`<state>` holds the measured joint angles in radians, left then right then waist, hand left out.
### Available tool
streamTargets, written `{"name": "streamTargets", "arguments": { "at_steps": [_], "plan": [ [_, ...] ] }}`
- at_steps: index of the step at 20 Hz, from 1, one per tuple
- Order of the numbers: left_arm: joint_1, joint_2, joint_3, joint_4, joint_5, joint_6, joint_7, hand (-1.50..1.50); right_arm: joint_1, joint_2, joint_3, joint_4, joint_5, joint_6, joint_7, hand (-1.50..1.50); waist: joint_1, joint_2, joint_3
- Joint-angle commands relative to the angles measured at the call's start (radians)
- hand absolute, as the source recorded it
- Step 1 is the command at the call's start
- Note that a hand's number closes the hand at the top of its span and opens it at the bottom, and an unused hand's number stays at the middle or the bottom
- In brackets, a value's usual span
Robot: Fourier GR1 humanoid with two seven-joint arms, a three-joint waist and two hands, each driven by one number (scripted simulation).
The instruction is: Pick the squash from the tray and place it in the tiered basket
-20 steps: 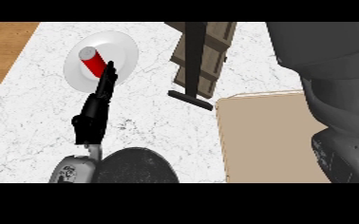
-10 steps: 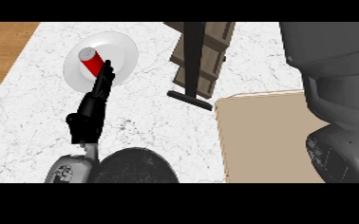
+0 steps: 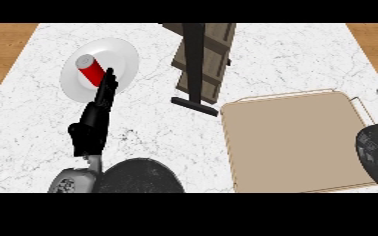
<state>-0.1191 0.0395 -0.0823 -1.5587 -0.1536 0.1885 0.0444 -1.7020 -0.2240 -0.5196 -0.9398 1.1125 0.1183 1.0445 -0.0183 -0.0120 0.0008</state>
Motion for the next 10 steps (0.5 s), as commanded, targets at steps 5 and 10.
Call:
{"name": "streamTargets", "arguments": {
  "at_steps": [5, 10],
  "plan": [
    [0.017, 0.033, 0.02, -0.059, -0.001, -0.005, 0.051, 0.0, 0.177, -0.1, -0.113, -0.378, -0.124, 0.178, 0.075, -1.5, -0.038, -0.02, 0.003],
    [0.061, 0.023, 0.026, -0.048, 0.011, -0.002, 0.005, 0.0, 0.356, -0.117, -0.205, -0.635, -0.257, 0.324, 0.031, -1.5, -0.055, -0.022, 0.004]
  ]
}}
